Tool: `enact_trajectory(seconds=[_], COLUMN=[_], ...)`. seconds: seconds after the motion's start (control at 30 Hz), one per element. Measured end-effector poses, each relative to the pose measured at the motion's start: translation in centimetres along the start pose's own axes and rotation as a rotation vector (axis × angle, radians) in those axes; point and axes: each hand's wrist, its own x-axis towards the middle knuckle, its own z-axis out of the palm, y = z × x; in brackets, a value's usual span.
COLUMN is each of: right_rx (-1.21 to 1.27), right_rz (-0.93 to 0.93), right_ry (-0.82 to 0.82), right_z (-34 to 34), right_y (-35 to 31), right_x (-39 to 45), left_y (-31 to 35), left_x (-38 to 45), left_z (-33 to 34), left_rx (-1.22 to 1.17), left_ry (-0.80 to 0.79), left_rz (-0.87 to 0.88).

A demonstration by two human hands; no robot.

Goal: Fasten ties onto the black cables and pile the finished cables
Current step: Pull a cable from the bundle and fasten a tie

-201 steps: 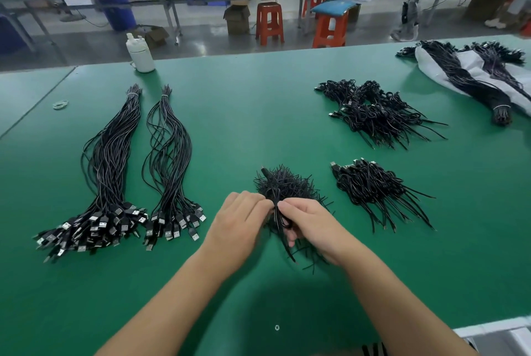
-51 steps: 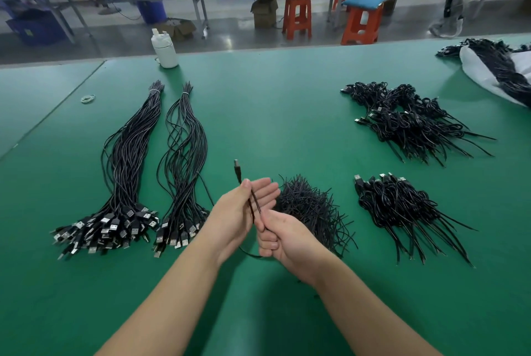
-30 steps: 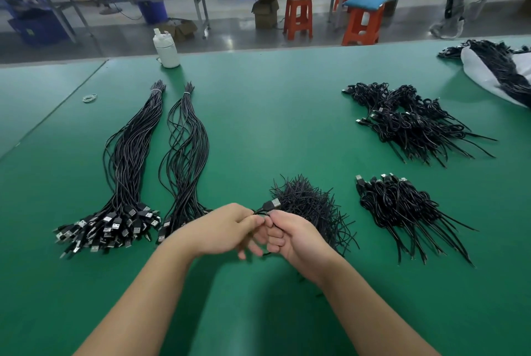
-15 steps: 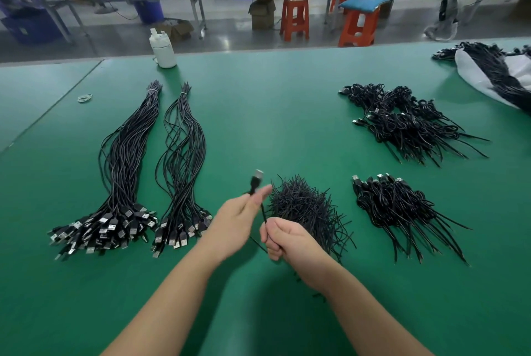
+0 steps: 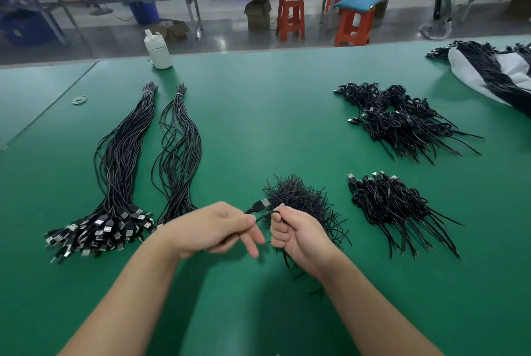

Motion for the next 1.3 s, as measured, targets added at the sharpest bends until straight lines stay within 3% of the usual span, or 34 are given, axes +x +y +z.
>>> enact_trajectory(seconds=[0.07, 0.13, 0.23, 0.33, 0.43, 0.53, 0.67, 0.87, 1.1, 1.3], right_rx=[-0.040, -0.077, -0.250, -0.435, -0.662, -0.935, -1.123, -1.017, -0.424, -0.524], right_rz=[-0.006, -0.008, -0.014, -0.004, -0.015, -0.071, -0.087, -0.058, -0.092, -0.128], right_ry=[-0.007, -0.021, -0.048, -0.098, -0.085, -0.034, 0.050, 0.045, -0.081, 0.018], right_z=[0.4, 1.0, 1.7, 2.4, 3.0, 3.1, 2.9, 2.9, 3.0, 2.8], right_y=[-0.1, 0.0, -0.1, 0.5, 1.3, 1.7, 1.5, 0.6, 0.1, 0.5], right_x=[0.1, 0.0, -0.4, -0.9, -1.0, -0.9, -0.8, -0.6, -0.9, -1.0], left_y=[-0.2, -0.6, -1.2, -1.1, -0.6, -0.4, -0.2, -0.3, -0.1, 0.4], left_x=[0.5, 1.2, 2.3, 3.2, 3.8, 4.0, 3.9, 3.3, 3.0, 2.9], left_z=[1.0, 2.0, 3.0, 3.9, 4.6, 4.8, 4.9, 4.5, 4.2, 4.0], left_rx=[0.167, 0.183, -0.030, -0.397, -0.792, -0.810, -0.804, -0.895, -1.049, -0.975], left_ry=[0.079, 0.176, 0.405, 0.614, 0.634, 0.663, 0.671, 0.584, 0.433, 0.323], left_rz=[-0.136, -0.213, -0.205, -0.112, -0.012, 0.010, 0.075, 0.118, 0.144, 0.062])
